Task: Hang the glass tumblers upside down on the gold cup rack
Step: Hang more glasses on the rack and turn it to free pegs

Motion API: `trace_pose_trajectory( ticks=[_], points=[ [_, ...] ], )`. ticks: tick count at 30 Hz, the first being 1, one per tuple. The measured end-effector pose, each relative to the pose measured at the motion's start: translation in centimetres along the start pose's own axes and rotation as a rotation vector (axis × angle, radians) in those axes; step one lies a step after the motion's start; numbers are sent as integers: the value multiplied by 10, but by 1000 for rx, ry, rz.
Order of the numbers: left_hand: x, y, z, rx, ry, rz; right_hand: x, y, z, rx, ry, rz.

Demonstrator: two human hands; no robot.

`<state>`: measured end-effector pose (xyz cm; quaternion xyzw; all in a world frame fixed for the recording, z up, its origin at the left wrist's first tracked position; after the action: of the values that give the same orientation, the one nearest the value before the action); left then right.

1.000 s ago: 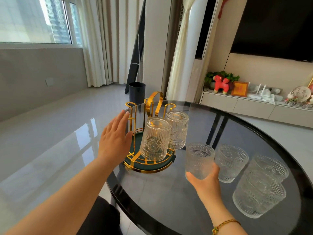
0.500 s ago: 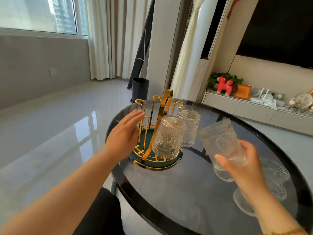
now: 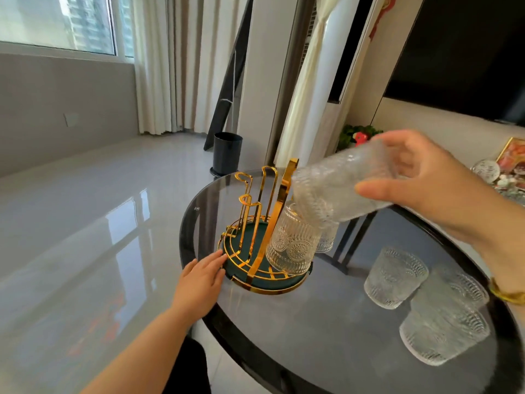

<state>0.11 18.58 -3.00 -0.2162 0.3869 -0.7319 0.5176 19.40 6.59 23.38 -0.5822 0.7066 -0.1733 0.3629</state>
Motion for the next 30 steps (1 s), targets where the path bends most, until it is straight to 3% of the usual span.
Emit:
trace_pose_trajectory(
  ticks=[12,30],
  points=[
    [0,2,-6,-39,50,7,-71,83,-37,223,-62,-228],
    [-2,4,-12,-60,56,41,-73,161,-1,449,-19,-381]
  ],
)
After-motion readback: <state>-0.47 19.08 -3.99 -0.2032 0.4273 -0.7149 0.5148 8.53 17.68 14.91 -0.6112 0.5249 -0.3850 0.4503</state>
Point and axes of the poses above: each hand's wrist, its own x-axis away from the middle knuckle, its own y-axis out of the palm, z = x × y, the point moved 8 cm from there along -x, towards the middle knuckle, and after that the axes turned 3 degrees about -z, right-handed, at the moved point
